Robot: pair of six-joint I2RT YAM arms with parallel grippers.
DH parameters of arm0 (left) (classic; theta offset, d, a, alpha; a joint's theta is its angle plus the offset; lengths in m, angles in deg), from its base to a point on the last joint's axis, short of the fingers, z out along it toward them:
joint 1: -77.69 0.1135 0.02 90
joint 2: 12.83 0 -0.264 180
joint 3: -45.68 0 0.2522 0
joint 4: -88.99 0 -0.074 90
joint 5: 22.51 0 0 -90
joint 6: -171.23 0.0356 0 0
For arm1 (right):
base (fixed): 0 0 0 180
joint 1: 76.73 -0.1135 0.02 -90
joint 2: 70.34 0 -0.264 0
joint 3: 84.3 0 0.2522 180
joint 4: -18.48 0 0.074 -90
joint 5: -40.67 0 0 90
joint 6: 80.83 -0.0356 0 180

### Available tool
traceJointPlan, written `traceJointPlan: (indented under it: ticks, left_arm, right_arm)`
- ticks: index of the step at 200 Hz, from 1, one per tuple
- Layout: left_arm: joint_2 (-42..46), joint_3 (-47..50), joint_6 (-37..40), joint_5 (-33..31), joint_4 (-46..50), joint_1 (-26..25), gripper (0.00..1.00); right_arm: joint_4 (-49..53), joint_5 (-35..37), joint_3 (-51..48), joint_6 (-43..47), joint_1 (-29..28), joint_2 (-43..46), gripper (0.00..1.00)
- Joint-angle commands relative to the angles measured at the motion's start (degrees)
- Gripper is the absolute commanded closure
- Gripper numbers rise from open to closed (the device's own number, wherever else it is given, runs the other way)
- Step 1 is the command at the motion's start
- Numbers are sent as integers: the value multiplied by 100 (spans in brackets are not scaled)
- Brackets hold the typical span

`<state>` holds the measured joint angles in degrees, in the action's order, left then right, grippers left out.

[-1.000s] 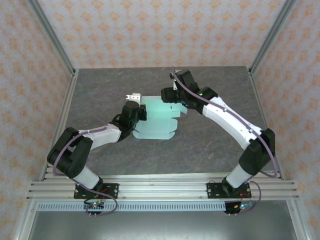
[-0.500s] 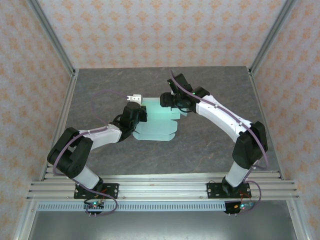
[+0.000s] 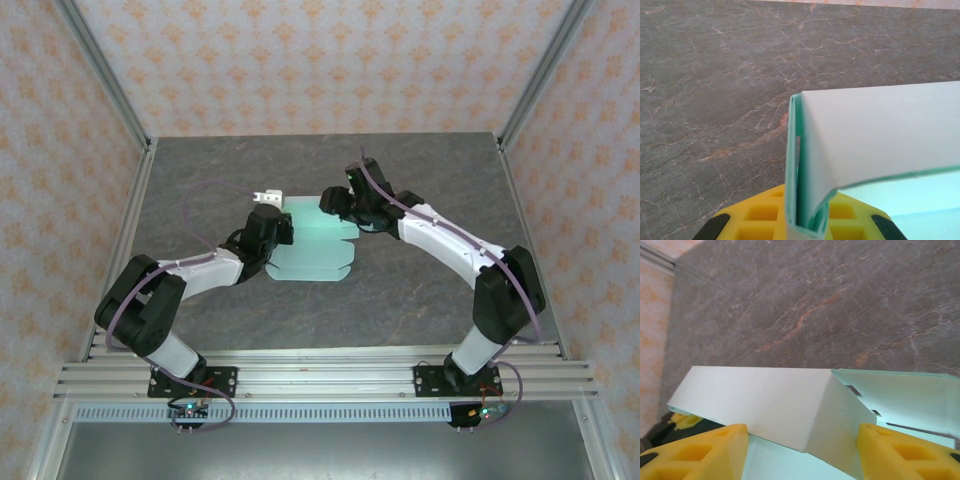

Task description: Fold the paper box

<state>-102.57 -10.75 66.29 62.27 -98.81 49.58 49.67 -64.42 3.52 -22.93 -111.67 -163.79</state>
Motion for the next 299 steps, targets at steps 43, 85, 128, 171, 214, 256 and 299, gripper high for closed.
traceJointPlan:
  ticks: [43, 85, 128, 171, 214, 256, 299]
  left_arm:
    - [97, -27, -22, -8, -199, -99, 100]
    - [68, -40, 4, 14, -182, -104, 100]
    - [86, -43, -15, -43, -137, -102, 100]
    - [92, -87, -75, -241, -2, -97, 100]
    - [70, -200, -239, -434, 268, -98, 100]
    - [138, -250, -420, -323, 432, -99, 100]
    - [236, -230, -474, -187, 426, -100, 100]
  right_arm:
    - [-1351, -206, -245, -957, 33, 148, 42]
    - [-1874, -143, -414, -1417, 39, 38, 61]
    - [-1919, 55, -483, -1387, 41, 99, 70]
    - [-1208, 438, -494, -746, 101, 490, 53]
    - [-127, 978, -813, 264, 97, 1293, 37]
    - [-306, 954, -2043, 402, -35, 2001, 35]
    - [-921, 899, -2368, 7, -163, 1584, 34]
